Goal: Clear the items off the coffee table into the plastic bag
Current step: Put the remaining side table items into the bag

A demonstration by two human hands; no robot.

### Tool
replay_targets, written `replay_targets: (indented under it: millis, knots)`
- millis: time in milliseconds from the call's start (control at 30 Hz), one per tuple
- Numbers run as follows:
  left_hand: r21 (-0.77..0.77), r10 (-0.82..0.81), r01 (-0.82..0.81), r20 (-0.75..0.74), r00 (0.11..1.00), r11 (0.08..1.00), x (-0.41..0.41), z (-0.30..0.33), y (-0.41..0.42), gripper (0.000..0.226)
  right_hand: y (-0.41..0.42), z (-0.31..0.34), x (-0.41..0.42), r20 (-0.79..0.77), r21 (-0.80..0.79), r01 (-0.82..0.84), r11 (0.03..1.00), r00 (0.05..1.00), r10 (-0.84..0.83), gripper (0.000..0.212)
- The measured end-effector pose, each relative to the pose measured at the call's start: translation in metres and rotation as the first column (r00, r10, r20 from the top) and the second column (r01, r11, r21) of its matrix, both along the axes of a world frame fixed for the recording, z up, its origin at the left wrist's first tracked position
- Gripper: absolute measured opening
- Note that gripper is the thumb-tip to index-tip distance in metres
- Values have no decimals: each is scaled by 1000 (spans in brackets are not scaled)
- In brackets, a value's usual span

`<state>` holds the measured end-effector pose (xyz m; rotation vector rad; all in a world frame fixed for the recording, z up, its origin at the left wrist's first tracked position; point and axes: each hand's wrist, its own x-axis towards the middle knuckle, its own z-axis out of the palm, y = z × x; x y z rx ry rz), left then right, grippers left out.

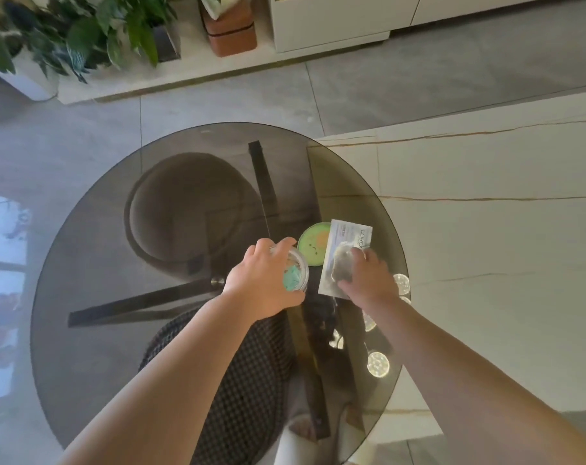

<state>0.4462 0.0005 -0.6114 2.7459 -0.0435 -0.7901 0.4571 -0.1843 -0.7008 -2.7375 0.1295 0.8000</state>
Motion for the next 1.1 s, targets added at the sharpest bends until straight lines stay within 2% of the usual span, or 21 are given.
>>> replay_targets:
  millis: [133,267,333,400,433,500,533,700,767,867,1000,1067,1100]
  knots:
    - [-63,56,-59,-48,997,996,21,-4,5,92,3,-16,36,87,-45,-78,996,993,82,70]
    - [-133,106,-117,-86,991,984,26,-13,4,92,1,-26,58,9,-120,-226,967,973,229,94]
    - [-165,131,-146,-99,986,975,24,-16,3,90,0,-31,59,11,-171,-218,961,975,223,98]
    - [-178,142,-159,-104,984,971,25,-16,2,89,-2,-31,56,65,-216,-171,961,980,189,88]
    - [-182,147,-166,-114,983,969,25,-15,1,89,-2,-30,54,103,-216,-180,960,973,205,74]
    - [-188,158,-181,-131,979,965,26,-13,1,89,-1,-22,55,145,-176,-265,948,946,291,46]
    - [-191,163,-187,-132,978,964,26,-12,1,88,2,-18,58,150,-146,-314,938,930,335,38]
    - [-200,184,-206,-120,975,958,25,-14,-2,86,21,-11,74,142,-46,-451,891,880,453,42]
    - [-186,178,-195,-103,979,963,25,-19,-3,87,28,-15,77,116,-39,-464,885,878,465,36]
    - [-171,171,-182,-76,982,968,24,-24,-3,87,35,-23,74,95,-93,-451,888,884,459,30]
    - [-127,164,-169,-51,985,977,23,-25,-5,91,31,-26,58,234,-213,-332,919,896,378,26]
    - [-55,139,-141,-38,990,989,22,-24,-7,96,24,-22,49,268,-109,-184,977,941,207,30]
    - [-12,122,-122,-19,992,992,21,-23,-8,99,19,-18,43,233,-18,-79,997,969,81,36]
